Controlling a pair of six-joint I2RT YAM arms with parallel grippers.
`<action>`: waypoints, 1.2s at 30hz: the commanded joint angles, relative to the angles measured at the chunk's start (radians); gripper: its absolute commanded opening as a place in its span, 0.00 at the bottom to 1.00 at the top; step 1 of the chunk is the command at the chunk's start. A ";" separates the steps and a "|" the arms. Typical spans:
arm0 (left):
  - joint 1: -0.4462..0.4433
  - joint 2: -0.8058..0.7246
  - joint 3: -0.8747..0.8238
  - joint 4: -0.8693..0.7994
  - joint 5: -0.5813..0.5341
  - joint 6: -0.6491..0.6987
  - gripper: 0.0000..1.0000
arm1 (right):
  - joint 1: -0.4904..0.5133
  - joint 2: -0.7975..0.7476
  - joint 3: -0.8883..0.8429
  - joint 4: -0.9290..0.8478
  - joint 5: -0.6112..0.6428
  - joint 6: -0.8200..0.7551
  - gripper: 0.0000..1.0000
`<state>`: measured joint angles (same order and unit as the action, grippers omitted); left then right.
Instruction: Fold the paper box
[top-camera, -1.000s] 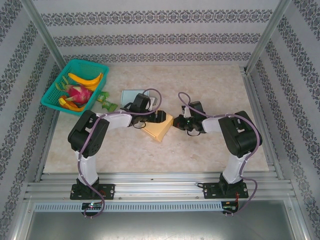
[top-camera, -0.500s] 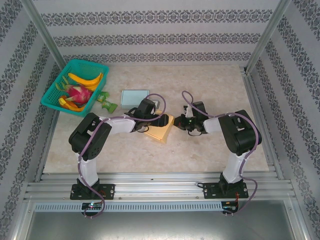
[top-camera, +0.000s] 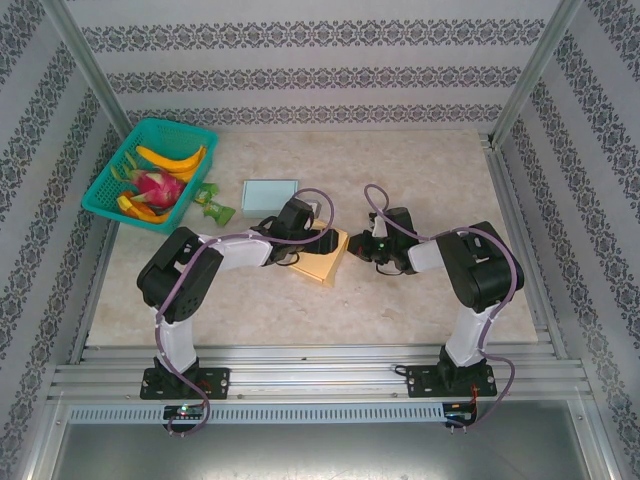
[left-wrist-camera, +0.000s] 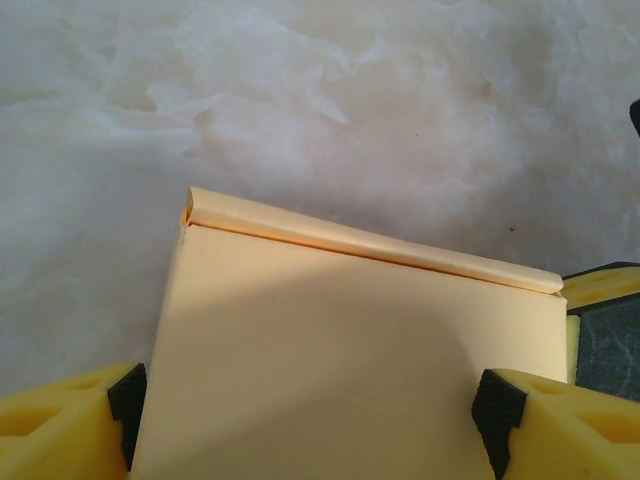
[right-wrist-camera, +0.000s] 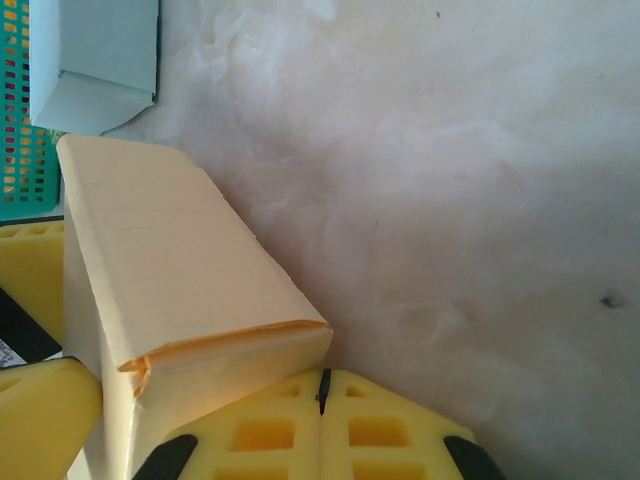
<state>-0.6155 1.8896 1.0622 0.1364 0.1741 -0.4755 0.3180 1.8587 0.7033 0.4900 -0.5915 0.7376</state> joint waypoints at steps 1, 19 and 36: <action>-0.107 -0.003 0.000 0.011 0.162 -0.010 0.85 | 0.046 0.074 -0.008 0.081 0.157 -0.081 0.00; -0.107 -0.143 -0.018 -0.141 -0.129 -0.041 0.91 | 0.037 -0.106 -0.072 0.009 0.193 -0.112 0.00; -0.105 -0.301 -0.103 -0.212 -0.232 -0.060 0.93 | 0.012 -0.355 -0.203 -0.096 0.255 -0.137 0.00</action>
<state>-0.7136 1.6463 0.9897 -0.0429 -0.0315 -0.5175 0.3420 1.5467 0.5266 0.4252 -0.3695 0.6254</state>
